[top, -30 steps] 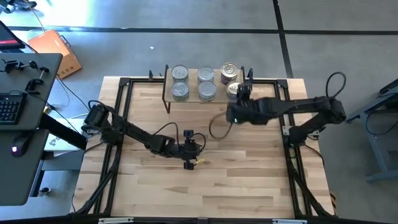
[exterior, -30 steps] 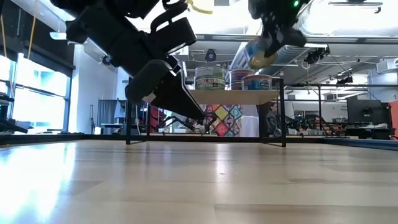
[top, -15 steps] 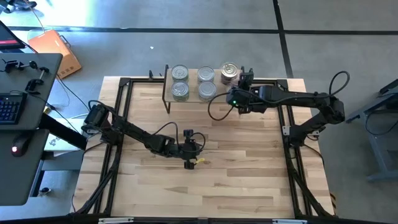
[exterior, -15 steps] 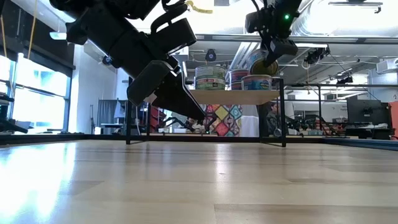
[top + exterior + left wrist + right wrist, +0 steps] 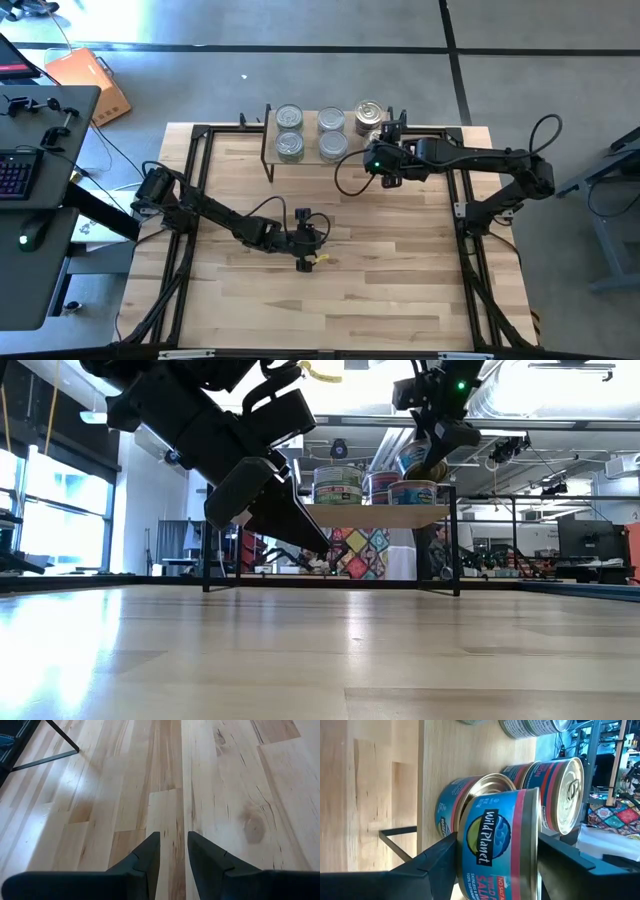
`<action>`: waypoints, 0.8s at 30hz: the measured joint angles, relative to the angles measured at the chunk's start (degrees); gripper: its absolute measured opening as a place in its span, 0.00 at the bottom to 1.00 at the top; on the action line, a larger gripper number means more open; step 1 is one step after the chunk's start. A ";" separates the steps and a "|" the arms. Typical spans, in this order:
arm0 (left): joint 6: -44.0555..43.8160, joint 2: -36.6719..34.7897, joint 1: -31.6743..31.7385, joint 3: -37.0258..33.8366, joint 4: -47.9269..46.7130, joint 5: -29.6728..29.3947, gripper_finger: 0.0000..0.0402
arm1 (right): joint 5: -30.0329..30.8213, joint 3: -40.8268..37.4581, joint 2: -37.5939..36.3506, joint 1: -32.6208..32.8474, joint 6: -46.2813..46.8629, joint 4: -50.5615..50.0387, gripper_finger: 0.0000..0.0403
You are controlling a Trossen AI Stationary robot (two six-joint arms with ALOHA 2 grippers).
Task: Stack canned seafood by type on shelf
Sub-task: Stack the blue tuna can on top of the bottom blue tuna can on the shelf
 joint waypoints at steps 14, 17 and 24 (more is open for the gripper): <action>0.00 -0.02 0.00 0.00 -0.02 0.04 0.22 | -4.45 0.02 -0.12 -0.51 0.00 3.50 0.52; 0.00 -0.02 0.00 0.00 -0.02 0.06 0.22 | -5.89 0.03 -0.14 -0.87 0.04 3.73 0.55; 0.00 -0.02 0.00 0.00 -0.04 0.07 0.22 | -9.32 -0.15 0.04 -0.99 0.20 3.53 0.70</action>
